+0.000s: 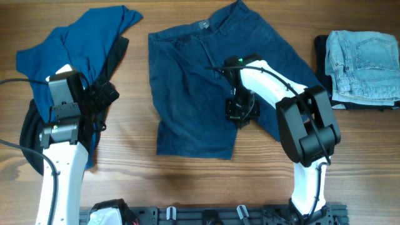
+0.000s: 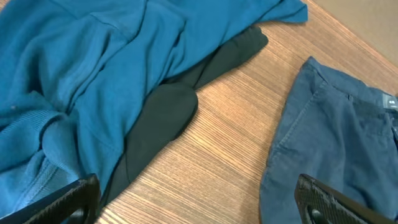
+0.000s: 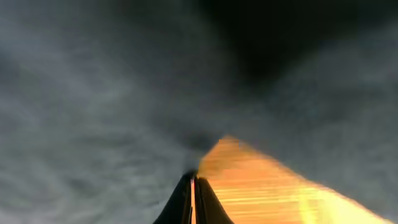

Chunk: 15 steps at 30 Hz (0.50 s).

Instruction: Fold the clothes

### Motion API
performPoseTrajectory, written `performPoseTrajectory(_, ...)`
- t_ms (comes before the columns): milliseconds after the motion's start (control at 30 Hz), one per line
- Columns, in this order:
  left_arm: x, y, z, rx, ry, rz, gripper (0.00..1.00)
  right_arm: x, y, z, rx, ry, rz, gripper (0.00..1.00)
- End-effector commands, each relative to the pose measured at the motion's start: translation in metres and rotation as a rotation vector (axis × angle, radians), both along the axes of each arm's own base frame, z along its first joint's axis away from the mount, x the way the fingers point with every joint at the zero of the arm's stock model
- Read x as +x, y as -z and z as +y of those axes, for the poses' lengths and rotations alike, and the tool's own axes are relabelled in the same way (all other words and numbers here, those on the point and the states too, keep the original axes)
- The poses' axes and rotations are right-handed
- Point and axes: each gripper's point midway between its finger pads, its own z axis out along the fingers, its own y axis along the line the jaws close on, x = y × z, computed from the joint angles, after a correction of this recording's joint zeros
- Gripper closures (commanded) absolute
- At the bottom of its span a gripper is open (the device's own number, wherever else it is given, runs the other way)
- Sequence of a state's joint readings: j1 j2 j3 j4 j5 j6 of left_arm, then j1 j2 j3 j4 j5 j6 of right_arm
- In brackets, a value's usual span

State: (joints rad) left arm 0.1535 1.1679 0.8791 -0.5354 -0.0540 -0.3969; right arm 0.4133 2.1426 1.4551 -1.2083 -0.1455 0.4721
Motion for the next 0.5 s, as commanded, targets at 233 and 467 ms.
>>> performPoseTrajectory(233, 0.002, -0.001, -0.004, -0.014, 0.032, 0.001, 0.0, 0.056, 0.023, -0.07, -0.119, 0.18, -0.202, 0.95)
performPoseTrajectory(467, 0.002, -0.001, -0.004, -0.012, 0.032, -0.002, 0.0, 0.145, 0.022, -0.081, -0.045, 0.145, -0.54, 0.95)
